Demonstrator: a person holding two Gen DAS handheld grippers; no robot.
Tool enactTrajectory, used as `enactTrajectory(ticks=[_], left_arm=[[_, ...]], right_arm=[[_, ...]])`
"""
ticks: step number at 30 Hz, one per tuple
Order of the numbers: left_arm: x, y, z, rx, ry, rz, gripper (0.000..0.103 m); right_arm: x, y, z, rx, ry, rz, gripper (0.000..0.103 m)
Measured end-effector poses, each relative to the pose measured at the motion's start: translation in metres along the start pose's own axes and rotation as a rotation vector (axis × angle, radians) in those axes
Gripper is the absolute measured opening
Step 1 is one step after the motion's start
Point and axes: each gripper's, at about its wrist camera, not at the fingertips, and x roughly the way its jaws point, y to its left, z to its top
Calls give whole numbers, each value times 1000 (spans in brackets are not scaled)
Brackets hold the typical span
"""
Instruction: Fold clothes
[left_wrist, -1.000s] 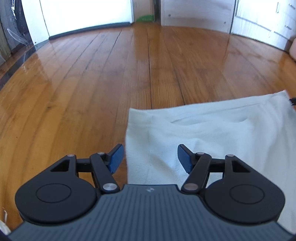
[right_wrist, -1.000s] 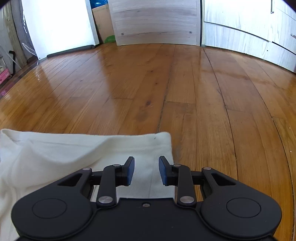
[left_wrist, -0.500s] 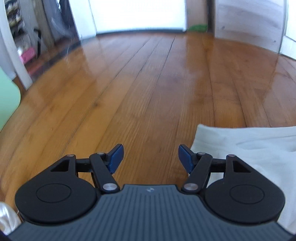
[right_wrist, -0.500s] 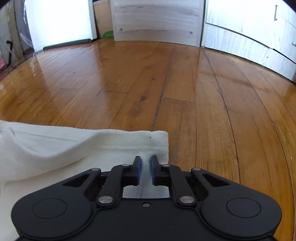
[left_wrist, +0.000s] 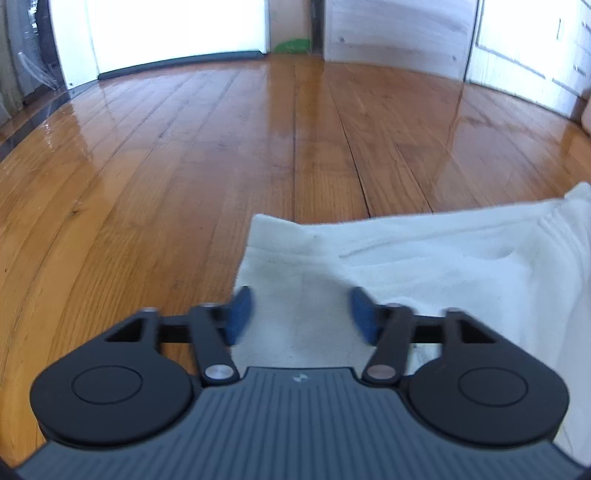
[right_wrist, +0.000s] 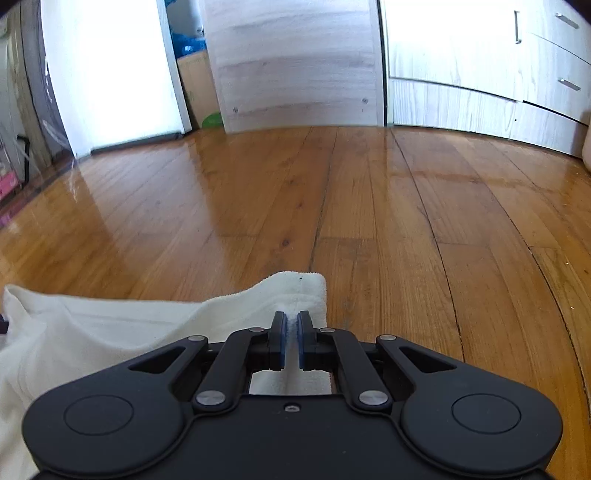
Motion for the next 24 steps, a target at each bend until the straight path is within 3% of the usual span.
enactTrajectory(ticks=[3,4,5,6,7,9,10,11,12,13,14,17,20,24], left_arm=[[10,-4,5,22,49,16,86],[12,-3,8,20,45,28,82],[9,-3,8,45,21,-7,65],[7,-3,9,72,-5,-44,12],[5,-8,8,115,0,-29,7],[-8,-10,5,133,-39,-24,6],[-15,-11,5,151,-57,-18,6],[-22,-8,9,155,-82,-4,6],[-28,-4,14,159,-107,10,6],[-35,5,21,117,-121,6,6],[-40,17,28,59,-134,6,6],[-39,63,45,-141,-123,-21,6],[-27,72,38,-164,-66,3,6],[-11,71,25,-213,-39,26,7]], right_arm=[[9,-1,-1,2,43,0,11],[11,-1,-1,3,56,-1,15],[14,-1,-1,3,64,-3,15],[16,0,-1,3,72,-6,15],[19,0,-2,2,82,-9,16],[26,3,-4,-10,112,-20,44],[29,5,-7,-32,110,-32,44],[31,9,-9,-59,105,-45,43],[31,13,-10,-102,90,-64,32],[31,18,-11,-141,75,-80,11],[27,18,-10,-155,53,-83,7],[9,10,-6,-114,-48,-74,6],[-2,-4,0,-44,-101,-77,6],[2,-14,-1,-7,-93,-95,6]])
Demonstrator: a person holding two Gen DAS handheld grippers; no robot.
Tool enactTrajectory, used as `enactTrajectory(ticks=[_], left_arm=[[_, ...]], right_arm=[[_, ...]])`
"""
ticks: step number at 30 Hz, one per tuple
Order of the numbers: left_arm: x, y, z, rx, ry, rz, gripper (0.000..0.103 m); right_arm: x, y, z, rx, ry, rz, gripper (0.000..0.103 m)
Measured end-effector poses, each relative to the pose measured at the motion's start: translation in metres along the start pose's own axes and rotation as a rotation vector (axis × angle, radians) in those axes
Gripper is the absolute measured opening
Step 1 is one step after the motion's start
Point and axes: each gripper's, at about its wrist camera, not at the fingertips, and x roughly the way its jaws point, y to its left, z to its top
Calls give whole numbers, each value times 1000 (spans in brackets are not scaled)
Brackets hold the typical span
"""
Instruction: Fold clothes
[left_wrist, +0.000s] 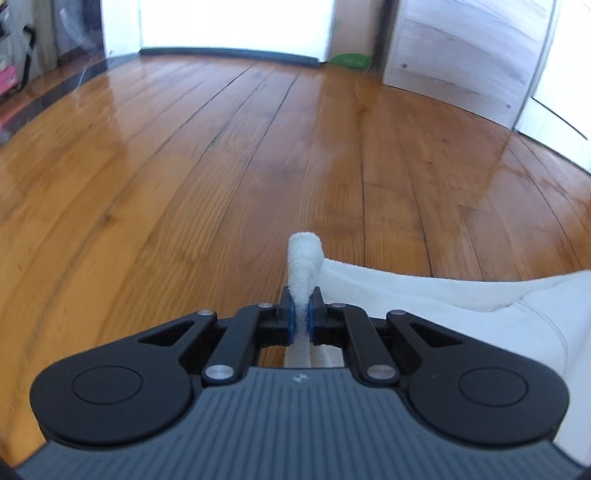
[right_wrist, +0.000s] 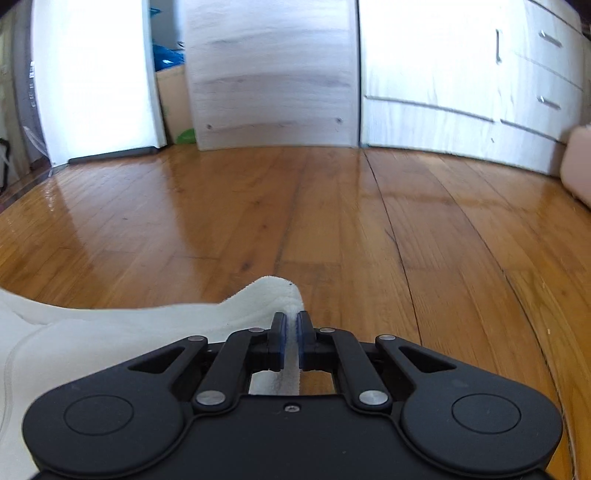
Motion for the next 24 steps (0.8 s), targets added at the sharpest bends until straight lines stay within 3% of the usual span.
enactTrajectory(ticks=[1,3,5,8,9,11,12,13,14,15,18,19,21,22,23,24], left_arm=[[-2,1,-2,-7,-34,-6,7],[1,-18,4,75,-124,29,7],[4,-27,1,129,-130,73,7],[23,-28,1,99,-56,116,16],[26,-30,3,98,-42,165,25],[31,-35,7,99,-14,266,26],[24,-33,6,88,-36,278,31],[17,-32,5,76,-60,289,42],[8,-27,3,44,-71,238,48],[0,-22,0,10,-66,169,51],[-11,-17,-7,6,-1,63,52],[-14,-16,-10,12,22,34,56],[-10,-21,-14,21,82,-13,71],[-7,-24,-16,25,113,-30,74],[1,-27,-18,32,137,-25,73],[10,-29,-20,38,161,-20,57]], right_arm=[[-1,-1,0,3,-6,-3,6],[-18,1,6,-9,-74,13,6],[-31,-1,11,-9,-139,22,6],[-2,-2,7,-87,-51,-63,6],[9,-1,5,-116,-16,-94,6],[32,6,-6,-201,89,-175,6],[35,12,-10,-255,116,-243,7],[37,18,-13,-309,144,-311,9],[38,22,-17,-350,166,-370,13],[32,22,-16,-337,170,-389,26],[14,1,-7,-166,159,-230,58],[11,-8,-4,-90,155,-162,64],[20,-24,2,45,196,-64,67],[28,-28,1,85,234,-43,67],[36,-31,-1,119,265,-27,67],[42,-26,-3,117,264,-25,67]])
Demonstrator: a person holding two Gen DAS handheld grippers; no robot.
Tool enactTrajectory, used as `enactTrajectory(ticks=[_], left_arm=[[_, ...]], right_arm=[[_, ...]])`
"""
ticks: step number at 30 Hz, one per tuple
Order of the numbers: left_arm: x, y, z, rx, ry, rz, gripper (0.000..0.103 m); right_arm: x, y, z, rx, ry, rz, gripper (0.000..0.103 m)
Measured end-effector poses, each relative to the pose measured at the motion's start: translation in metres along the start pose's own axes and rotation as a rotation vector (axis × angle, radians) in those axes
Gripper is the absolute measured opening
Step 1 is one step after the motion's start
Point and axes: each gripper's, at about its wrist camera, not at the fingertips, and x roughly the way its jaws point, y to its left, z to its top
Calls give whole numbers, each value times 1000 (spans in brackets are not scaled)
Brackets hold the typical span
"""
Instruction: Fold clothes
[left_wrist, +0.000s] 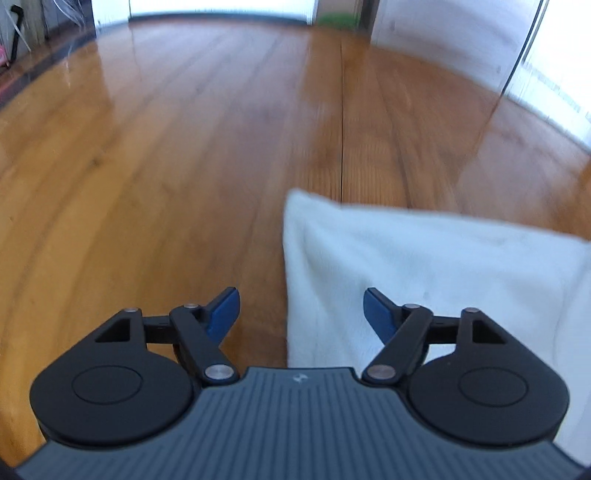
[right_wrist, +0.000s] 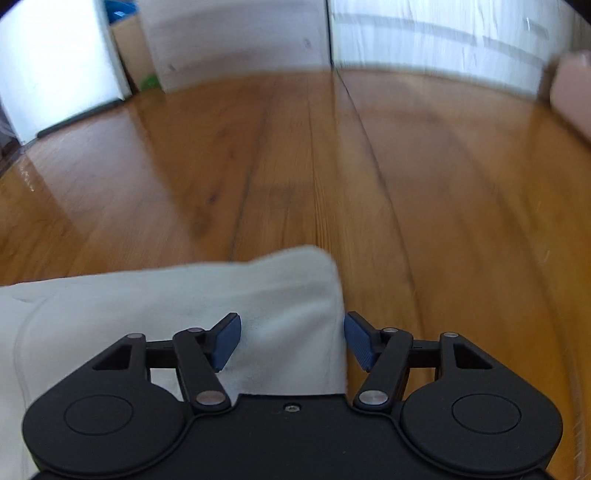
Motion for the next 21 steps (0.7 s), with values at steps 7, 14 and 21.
enactTrajectory(ticks=[7,14,21], left_arm=[[-15,-11,8,45,-164,110,4],[-8,-22,1,28,-159,370,16],[-117,-77,-28,-89,-307,242,64]], right_arm=[[-29,18,2,-170,-249,3,8],[7,30,5,-217,-119,-400,8],[-144,3,-61,237,-136,66,47]])
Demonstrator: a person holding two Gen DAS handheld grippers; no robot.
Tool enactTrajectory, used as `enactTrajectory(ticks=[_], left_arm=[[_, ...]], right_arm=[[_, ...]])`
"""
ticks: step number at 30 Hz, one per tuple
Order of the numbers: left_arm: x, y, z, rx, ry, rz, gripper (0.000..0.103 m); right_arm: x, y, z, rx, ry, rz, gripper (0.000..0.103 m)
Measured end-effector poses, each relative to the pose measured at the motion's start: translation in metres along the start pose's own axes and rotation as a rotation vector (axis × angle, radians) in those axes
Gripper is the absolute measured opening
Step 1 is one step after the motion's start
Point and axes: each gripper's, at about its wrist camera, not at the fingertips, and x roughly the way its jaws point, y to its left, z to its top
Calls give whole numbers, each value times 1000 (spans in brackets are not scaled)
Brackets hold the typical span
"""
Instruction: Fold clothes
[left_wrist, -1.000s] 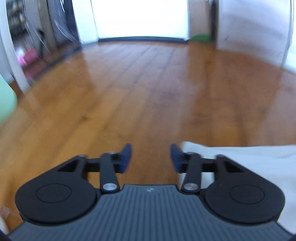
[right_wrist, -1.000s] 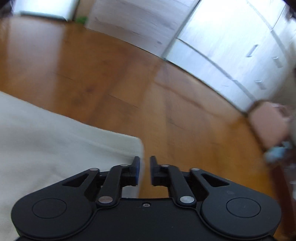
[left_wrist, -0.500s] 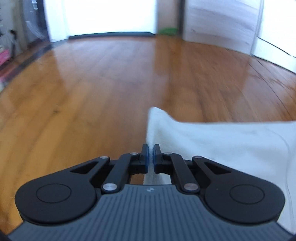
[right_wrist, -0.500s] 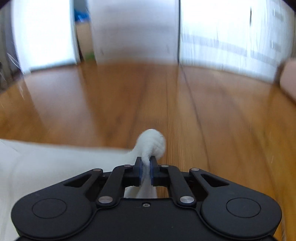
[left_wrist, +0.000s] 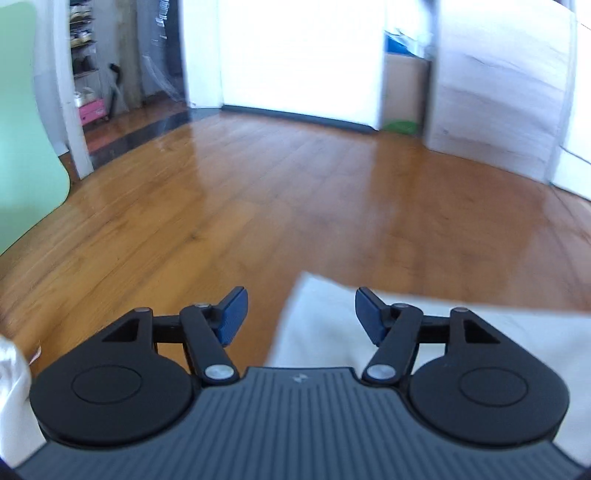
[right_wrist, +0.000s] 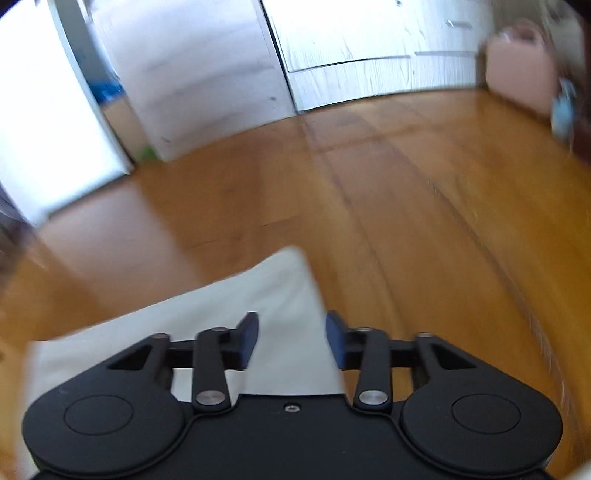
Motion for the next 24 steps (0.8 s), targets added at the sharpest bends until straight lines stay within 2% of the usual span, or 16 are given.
enactTrajectory(ticks=[4,7,10,12,15,17,21,24], left_arm=[[-41,-55,-37,92,157,-235,63],[-73,-102,-74,182,259,-390,62],[-104,-151,-112,280,339,-523,61],[-126,-182,-136,348,360,-593,61],[-153,-216,-168,402,390,-657,61],[-168,-234,-185,415,417,-707,61],[-194,-244,-208,414,454,-764,61],[-206,-250,-219,505,435,-768,61]], right_arm=[[-71,-32,-64,-2,84,82,47],[-112,-67,-111,-1,190,81,47],[-147,-115,-146,50,241,-4,47],[-168,-146,-161,103,230,-77,47],[-188,-199,-171,219,190,-160,48],[-191,-224,-178,310,164,-173,48],[-194,-252,-197,422,155,-160,48],[-179,-257,-202,451,150,-164,52]])
